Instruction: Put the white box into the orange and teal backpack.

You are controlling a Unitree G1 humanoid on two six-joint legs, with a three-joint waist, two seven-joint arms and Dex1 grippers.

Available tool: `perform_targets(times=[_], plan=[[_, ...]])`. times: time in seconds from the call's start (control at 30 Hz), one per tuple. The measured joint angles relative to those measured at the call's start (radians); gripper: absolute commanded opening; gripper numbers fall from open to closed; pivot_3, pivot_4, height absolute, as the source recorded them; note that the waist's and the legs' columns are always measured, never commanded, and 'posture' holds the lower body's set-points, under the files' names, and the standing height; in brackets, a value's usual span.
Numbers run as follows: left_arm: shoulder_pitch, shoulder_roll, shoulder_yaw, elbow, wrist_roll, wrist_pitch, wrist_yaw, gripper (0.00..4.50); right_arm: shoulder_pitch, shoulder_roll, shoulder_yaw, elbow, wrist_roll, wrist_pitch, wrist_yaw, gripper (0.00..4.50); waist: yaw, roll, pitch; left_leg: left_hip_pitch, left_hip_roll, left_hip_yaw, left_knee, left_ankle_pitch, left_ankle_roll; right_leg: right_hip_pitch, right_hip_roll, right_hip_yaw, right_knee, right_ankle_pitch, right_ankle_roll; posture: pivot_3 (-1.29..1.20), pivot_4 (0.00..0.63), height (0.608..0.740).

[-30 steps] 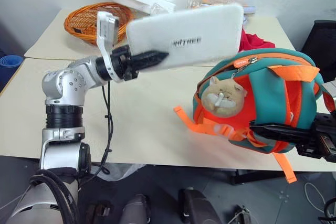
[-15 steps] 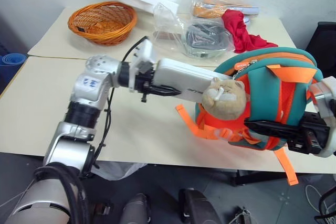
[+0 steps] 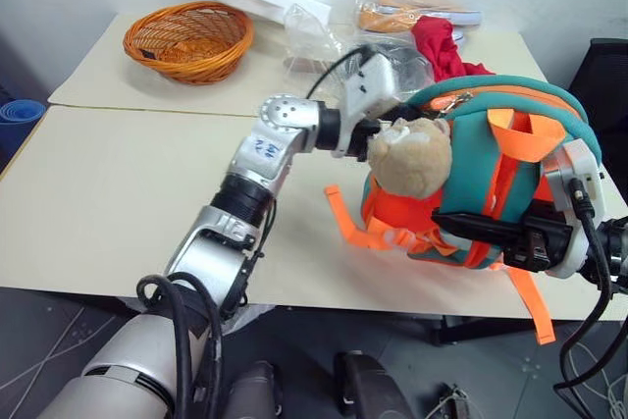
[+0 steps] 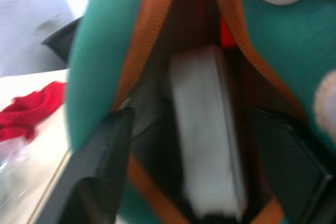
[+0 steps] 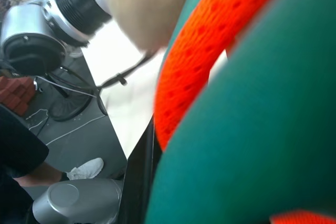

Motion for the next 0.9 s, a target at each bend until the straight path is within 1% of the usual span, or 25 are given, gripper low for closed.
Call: perform_targets(times=[0.07,0.1,0.13,0.17,0.23,0.27,0.33,0.4,0.53,0.63,0.73,0.8,0.83,0.9], plan=[[0.062,0.095,0.029,-0.108,-0.075,0.09,-0.098,4.41,0.019,0.01,-0.004,-0.007,0.005,0.0,-0.011,0.0,-0.003,0.0,0.0,0.001,0.0,0.0,0.0,0.001,-0.002,-0.001,0.0,0.0,0.003,-0.001,-0.002,0.0,0.15,0.74],[0.104,0.158,0.04,-0.175,-0.127,0.144,-0.165,4.41,0.032,0.014,-0.01,-0.011,0.007,0.0,-0.019,0.0,-0.005,0.0,0.0,0.001,0.0,0.0,0.0,0.002,-0.003,-0.001,0.0,-0.001,0.005,-0.002,-0.003,0.0,0.15,0.74],[0.133,0.211,0.057,-0.218,-0.17,0.199,-0.216,4.41,0.045,0.015,-0.018,-0.012,0.009,0.0,-0.027,0.0,-0.004,0.0,0.0,0.001,0.0,-0.001,0.001,0.004,-0.008,-0.001,-0.001,-0.002,0.006,-0.002,-0.004,0.0,0.15,0.74],[0.147,0.244,0.075,-0.252,-0.205,0.252,-0.244,4.41,0.053,0.016,-0.027,-0.014,0.012,0.0,-0.034,0.0,0.0,0.0,0.0,0.001,0.0,-0.002,0.002,0.005,-0.008,-0.001,-0.001,-0.002,0.006,-0.002,-0.004,0.0,0.15,0.74],[0.14,0.259,0.102,-0.317,-0.26,0.325,-0.254,4.41,0.058,0.016,-0.035,-0.018,0.019,-0.001,-0.048,0.0,0.013,0.0,0.0,0.0,-0.002,-0.006,0.003,0.006,-0.006,0.002,-0.002,-0.005,0.005,-0.002,-0.003,0.0,0.15,0.74],[0.127,0.253,0.111,-0.347,-0.282,0.351,-0.248,4.41,0.058,0.016,-0.035,-0.026,0.024,-0.003,-0.056,0.0,0.022,0.0,0.0,0.0,-0.003,-0.007,0.004,0.002,0.0,0.003,-0.003,-0.005,0.004,-0.001,-0.002,0.0,0.15,0.74],[0.098,0.22,0.11,-0.39,-0.298,0.376,-0.221,4.41,0.058,0.016,-0.035,-0.039,0.036,-0.004,-0.064,0.0,0.032,0.0,0.0,0.0,-0.005,-0.006,0.004,0.001,0.002,0.004,-0.003,-0.004,0.003,-0.001,-0.001,0.0,0.15,0.74],[0.088,0.18,0.077,-0.424,-0.287,0.367,-0.192,4.41,0.057,0.016,-0.035,-0.042,0.046,-0.005,-0.076,0.0,0.033,0.0,0.0,0.0,-0.006,-0.006,0.004,0.001,0.003,0.004,-0.003,-0.003,0.002,0.0,0.0,0.0,0.15,0.74],[0.085,0.029,-0.027,-0.38,-0.165,0.321,-0.011,4.41,0.035,0.017,-0.035,-0.042,0.082,-0.01,-0.105,0.0,0.034,0.0,0.0,-0.002,-0.006,-0.006,0.004,0.001,0.004,0.004,-0.003,-0.003,0.0,0.001,0.002,0.0,0.15,0.74],[0.085,-0.014,-0.06,-0.356,-0.109,0.316,0.079,3.82,0.028,0.035,-0.035,-0.041,0.127,-0.021,-0.142,0.0,0.024,0.0,0.0,-0.001,-0.005,-0.005,0.003,0.002,0.003,0.003,-0.002,-0.001,0.0,0.001,0.002,0.0,0.15,0.74],[0.085,-0.002,-0.054,-0.355,-0.107,0.321,0.093,2.91,0.029,0.038,-0.035,-0.041,0.147,-0.023,-0.168,0.0,0.016,0.0,0.0,-0.001,-0.003,-0.005,0.003,0.002,0.002,0.002,-0.001,-0.001,0.001,0.001,0.001,0.0,0.15,0.74],[0.075,0.032,-0.045,-0.331,-0.112,0.32,0.08,2.26,0.047,0.038,-0.043,-0.042,0.152,-0.026,-0.173,0.0,0.011,0.0,0.0,-0.001,-0.003,-0.005,0.003,0.002,0.002,0.002,-0.001,-0.002,0.002,0.001,0.001,0.0,0.15,0.74],[0.061,0.056,-0.038,-0.302,-0.113,0.318,0.065,2.08,0.063,0.038,-0.052,-0.042,0.151,-0.026,-0.173,0.0,0.009,0.0,0.0,-0.001,-0.003,-0.005,0.003,0.002,0.002,0.002,-0.001,-0.001,0.002,0.001,0.001,0.0,0.15,0.74],[0.023,0.123,-0.02,-0.219,-0.113,0.287,0.022,1.58,0.104,0.038,-0.083,-0.04,0.149,-0.026,-0.168,0.0,0.005,0.0,0.0,0.0,-0.003,-0.004,0.003,0.002,0.002,0.002,-0.001,-0.001,0.003,0.001,0.001,0.0,0.15,0.74]])
